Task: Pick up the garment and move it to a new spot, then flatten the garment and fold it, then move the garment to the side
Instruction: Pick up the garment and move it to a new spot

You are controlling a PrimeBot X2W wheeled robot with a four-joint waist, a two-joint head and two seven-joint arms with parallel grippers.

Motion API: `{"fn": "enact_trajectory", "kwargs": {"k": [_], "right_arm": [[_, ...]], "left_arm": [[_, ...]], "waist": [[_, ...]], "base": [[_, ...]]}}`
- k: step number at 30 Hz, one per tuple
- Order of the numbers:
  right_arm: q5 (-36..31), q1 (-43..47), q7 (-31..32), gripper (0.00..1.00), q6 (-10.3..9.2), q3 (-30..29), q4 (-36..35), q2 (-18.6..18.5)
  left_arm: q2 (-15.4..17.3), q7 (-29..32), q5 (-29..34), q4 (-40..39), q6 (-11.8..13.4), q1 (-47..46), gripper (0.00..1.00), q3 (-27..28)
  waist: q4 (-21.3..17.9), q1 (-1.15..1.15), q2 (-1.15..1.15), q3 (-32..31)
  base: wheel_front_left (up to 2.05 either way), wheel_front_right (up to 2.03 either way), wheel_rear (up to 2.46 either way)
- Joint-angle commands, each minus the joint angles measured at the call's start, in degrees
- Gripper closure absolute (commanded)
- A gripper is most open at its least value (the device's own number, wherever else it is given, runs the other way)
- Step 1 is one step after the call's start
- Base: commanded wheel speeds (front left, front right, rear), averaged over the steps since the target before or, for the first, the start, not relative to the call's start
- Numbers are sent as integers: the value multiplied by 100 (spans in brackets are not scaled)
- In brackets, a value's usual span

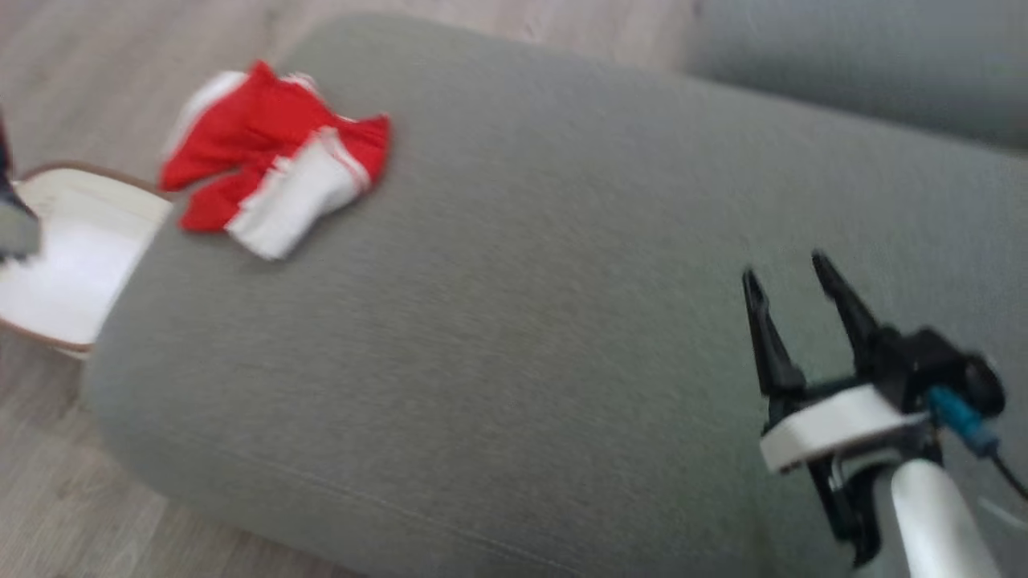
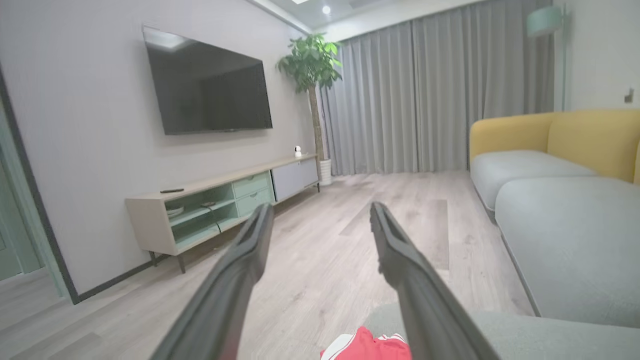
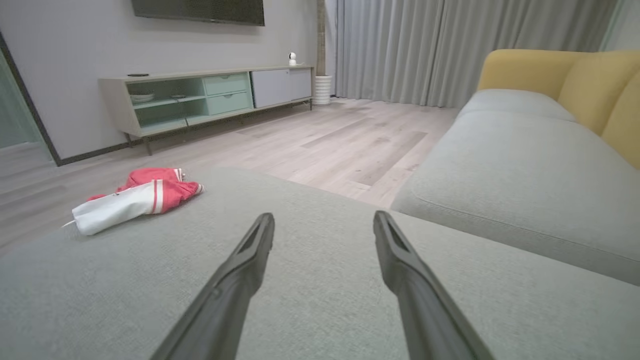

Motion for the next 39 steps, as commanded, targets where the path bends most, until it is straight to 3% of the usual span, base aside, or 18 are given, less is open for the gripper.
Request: {"fn": "enact_trajectory", "kwargs": {"k": [1,5,9,11,19,30,31,32,33,34,39], "right_arm": [[-121,-384,127,0,-4,136,-415,-35],[-393,-558,484,0,-4,169,-982,-35],[-528,-605,712,0,-4,154,-1364,-35],[-602,-617,767,0,-4,56,-1519,-35],[-704,-579,888,0,-4,-102,-1832,-35],[-677,-591,918,0,-4,-63,-1929,-35],[-668,-594,916,0,-4,-58,-1923,-35],[-662,-598,914,0,-4,-55,-1916,-35],[-658,-602,910,0,-4,-53,-1906,-35],[-650,-608,900,0,-4,-50,-1895,-35],[-575,-627,810,0,-4,-64,-1773,-35]], "left_arm": [[317,199,-35,260,-131,-700,0,165],[220,511,-201,1432,-477,-1664,0,-12],[37,1091,-427,2534,-883,-2028,0,-322],[-26,1271,-492,2886,-972,-2124,0,-401],[-201,1180,-485,3971,-1141,-2360,0,-584],[-331,1296,-359,5067,-1182,-2681,0,-834],[-361,1313,-395,5141,-1216,-2699,23,-840],[-390,1308,-427,5197,-1251,-2714,70,-848],[-417,1271,-453,5233,-1286,-2731,96,-861],[-437,1218,-469,5262,-1317,-2745,100,-879],[-387,616,-355,5277,-1398,-2846,100,-1043]], "waist": [[-871,0,0,916],[-1258,0,0,1489],[-1529,0,0,1854],[-1603,0,0,1982],[-1773,0,0,2322],[-1839,0,0,2508],[-1839,0,0,2505],[-1836,0,0,2503],[-1828,0,0,2498],[-1819,0,0,2488],[-1793,0,0,2286]], "base": [[0,0,0],[0,0,0],[0,0,0],[0,0,0],[0,0,0],[0,0,0],[0,0,0],[0,0,0],[0,0,0],[0,0,0],[0,0,0]]}}
